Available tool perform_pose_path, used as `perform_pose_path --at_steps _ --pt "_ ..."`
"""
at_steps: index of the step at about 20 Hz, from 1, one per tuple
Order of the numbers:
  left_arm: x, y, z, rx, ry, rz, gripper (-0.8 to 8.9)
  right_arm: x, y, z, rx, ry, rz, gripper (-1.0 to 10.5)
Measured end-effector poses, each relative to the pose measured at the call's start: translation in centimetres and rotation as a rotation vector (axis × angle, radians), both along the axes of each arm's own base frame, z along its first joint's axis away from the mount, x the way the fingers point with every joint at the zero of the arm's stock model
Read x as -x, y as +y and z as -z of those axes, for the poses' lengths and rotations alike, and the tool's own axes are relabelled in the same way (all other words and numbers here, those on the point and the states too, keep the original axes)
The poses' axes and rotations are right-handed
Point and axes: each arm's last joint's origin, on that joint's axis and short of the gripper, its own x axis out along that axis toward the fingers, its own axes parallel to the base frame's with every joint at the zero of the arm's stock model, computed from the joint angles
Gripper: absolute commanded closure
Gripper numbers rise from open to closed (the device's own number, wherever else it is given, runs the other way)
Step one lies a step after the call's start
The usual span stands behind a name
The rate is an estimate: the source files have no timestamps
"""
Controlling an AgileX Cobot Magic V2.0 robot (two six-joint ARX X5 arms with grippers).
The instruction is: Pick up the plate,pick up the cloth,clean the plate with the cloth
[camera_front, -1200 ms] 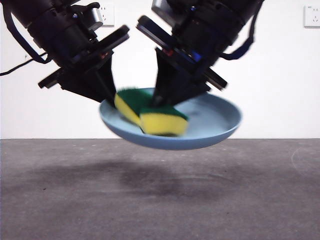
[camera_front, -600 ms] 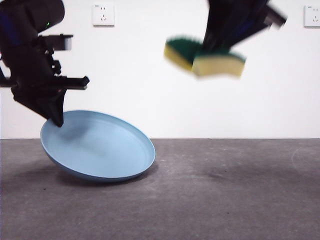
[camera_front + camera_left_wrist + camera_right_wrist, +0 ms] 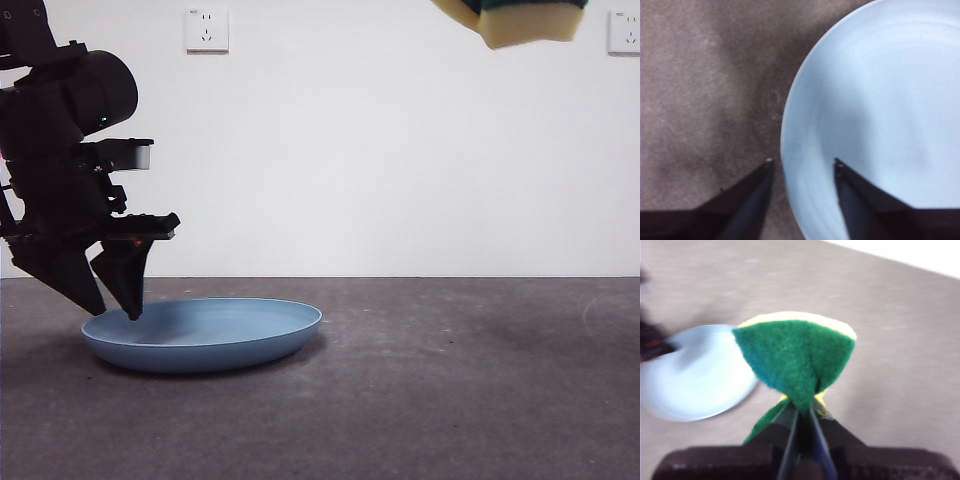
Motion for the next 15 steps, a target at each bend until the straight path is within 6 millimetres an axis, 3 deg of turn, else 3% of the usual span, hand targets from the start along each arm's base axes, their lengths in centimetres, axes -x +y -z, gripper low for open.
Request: perform_pose_path --at_steps 4,7,12,15 --pt "0.6 0.0 -0.7 0.002 0.011 0.008 3.71 -2.1 1.7 0.6 -0.014 -0.039 0.023 9.6" --pt "2.4 -0.6 -3.6 0.030 -0.040 0.034 3.73 -4.3 3.6 2.6 0.016 -0.002 0.022 9.6" --pt "7.7 -1.3 -9.3 0.085 -0.119 0.115 3.74 -8.8 6.2 9.6 0.149 0.229 0.018 9.4" --pt "11.4 -1.1 -12.3 0.146 -0.177 0.157 3.74 -11.0 6.2 13.4 0.136 0.391 -0.008 9.3"
